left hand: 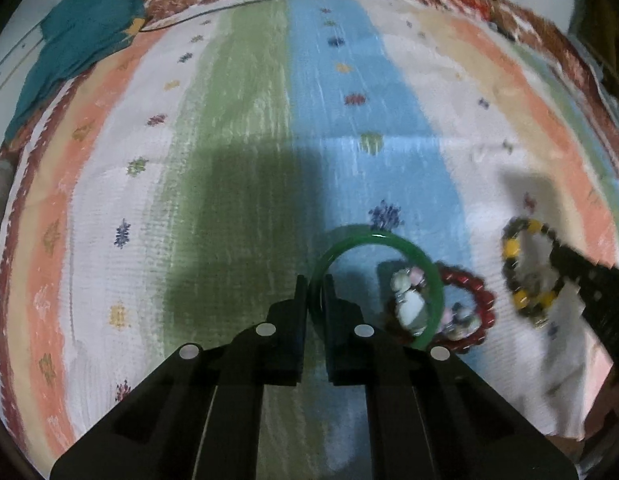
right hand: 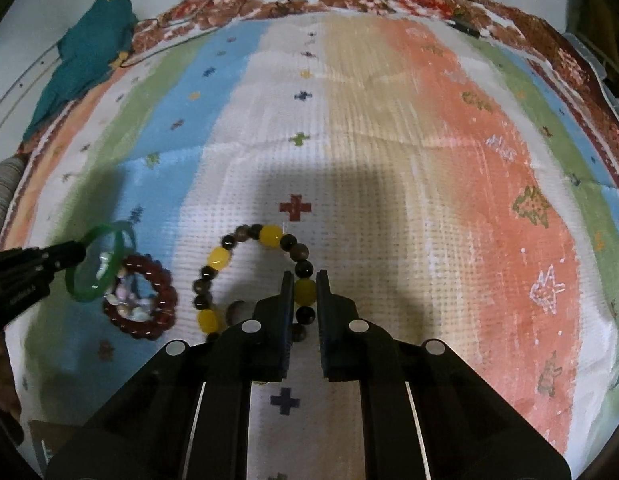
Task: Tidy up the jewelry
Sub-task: 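Lift both held bracelets and carry them over the silver tin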
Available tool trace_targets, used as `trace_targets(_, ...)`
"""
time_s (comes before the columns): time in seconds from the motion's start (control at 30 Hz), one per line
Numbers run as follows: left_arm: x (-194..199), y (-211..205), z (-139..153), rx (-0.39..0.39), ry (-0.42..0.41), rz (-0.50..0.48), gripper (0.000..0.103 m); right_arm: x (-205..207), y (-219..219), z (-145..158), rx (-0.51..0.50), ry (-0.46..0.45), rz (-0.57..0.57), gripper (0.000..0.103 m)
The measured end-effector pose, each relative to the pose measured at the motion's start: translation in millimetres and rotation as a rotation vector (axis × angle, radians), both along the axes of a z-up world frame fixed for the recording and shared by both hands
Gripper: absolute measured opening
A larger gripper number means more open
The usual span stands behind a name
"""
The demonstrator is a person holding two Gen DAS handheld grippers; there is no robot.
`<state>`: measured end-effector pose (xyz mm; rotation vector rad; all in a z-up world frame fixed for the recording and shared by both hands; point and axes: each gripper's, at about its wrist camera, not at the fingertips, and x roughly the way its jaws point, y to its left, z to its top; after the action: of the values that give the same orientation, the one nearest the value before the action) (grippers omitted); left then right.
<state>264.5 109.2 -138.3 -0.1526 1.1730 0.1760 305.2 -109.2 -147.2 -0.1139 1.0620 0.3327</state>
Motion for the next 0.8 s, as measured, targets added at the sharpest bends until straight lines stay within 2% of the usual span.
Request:
trace_targets(0.1, -4.3, 1.2, 13.2, -0.018, -0.028, 0.029, 0.007, -8.0, 2.4, 10.9, -0.009, -0.029, 0.013, 0.012)
trace_targets(0.43, -22.1, -15.5, 41.1, 0.022, -0.083, -0.016, 0.008, -30.8, -4.8, 51.0, -0.001, -0.120, 0.024, 0.012)
trace_targets(0.8, -38.8, -28.0, 61.6, 0.010, -0.116, -0.026, 0.008, -47.8, -11.9, 68.9, -0.003, -0.159, 0.013, 0.012)
